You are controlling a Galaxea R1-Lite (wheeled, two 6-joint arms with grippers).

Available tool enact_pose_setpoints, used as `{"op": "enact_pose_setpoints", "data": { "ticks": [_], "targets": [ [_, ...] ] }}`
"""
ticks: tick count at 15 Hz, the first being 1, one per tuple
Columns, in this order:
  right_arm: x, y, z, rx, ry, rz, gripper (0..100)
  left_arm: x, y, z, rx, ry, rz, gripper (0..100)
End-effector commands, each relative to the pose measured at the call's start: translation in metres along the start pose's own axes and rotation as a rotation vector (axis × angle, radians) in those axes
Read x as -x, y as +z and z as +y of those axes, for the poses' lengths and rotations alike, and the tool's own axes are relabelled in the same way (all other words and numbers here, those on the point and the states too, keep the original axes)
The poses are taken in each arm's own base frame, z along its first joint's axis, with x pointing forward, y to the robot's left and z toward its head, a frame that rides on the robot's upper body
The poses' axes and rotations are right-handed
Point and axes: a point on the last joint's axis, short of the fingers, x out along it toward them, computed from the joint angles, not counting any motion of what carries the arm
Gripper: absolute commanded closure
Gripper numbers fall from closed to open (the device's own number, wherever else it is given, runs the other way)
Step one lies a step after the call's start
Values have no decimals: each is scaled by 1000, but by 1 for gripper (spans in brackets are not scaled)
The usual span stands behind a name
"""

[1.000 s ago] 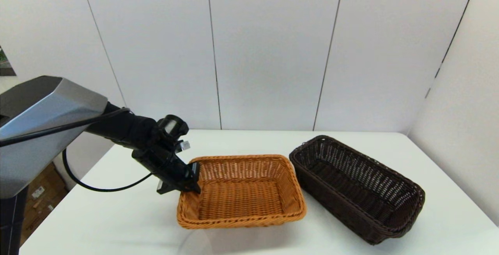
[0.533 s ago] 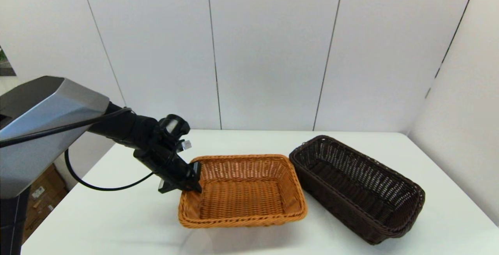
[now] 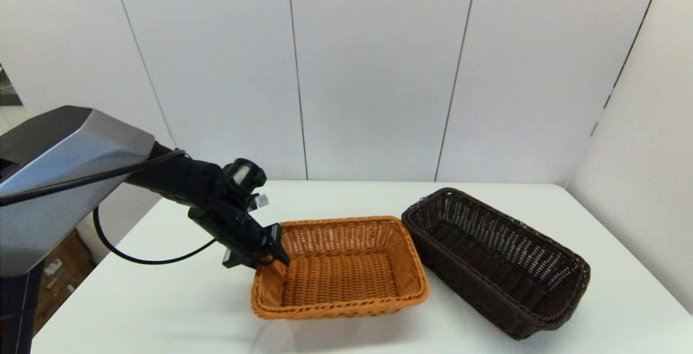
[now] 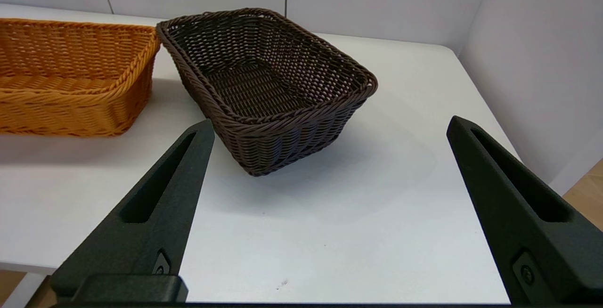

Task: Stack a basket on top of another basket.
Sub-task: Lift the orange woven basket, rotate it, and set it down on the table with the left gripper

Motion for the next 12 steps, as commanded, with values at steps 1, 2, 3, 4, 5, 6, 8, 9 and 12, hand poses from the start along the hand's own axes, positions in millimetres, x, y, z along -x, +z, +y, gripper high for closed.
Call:
{"op": "enact_pose_setpoints", "data": {
  "ticks": [1, 2, 3, 4, 5, 6, 8, 9, 12],
  "targets": [
    [0, 0, 0, 1, 1, 2, 0, -2, 0, -1, 5, 2, 8, 0],
    [0, 0, 0, 0, -1, 2, 0, -2, 0, 0, 6, 2, 6, 0],
    [0, 0, 0, 1, 1, 2, 0, 2, 0, -2, 6, -2, -2, 0],
    [0, 0, 0, 1, 1, 2, 0, 12, -1, -5, 2, -11, -23, 0],
    [0, 0, 0, 1, 1, 2, 0, 26, -3, -10, -9, -24, -52, 0],
    [0, 0, 0, 1, 1, 2, 0, 43, -6, -15, -23, -39, -85, 0],
    [0, 0, 0, 1, 1, 2, 0, 78, -20, -25, -44, -56, -125, 0],
    [0, 0, 0, 0, -1, 2, 0, 97, -27, -30, -58, -70, -154, 0],
    [0, 0, 0, 0, -1, 2, 0, 138, -69, -39, -112, -75, -219, 0]
  ]
}}
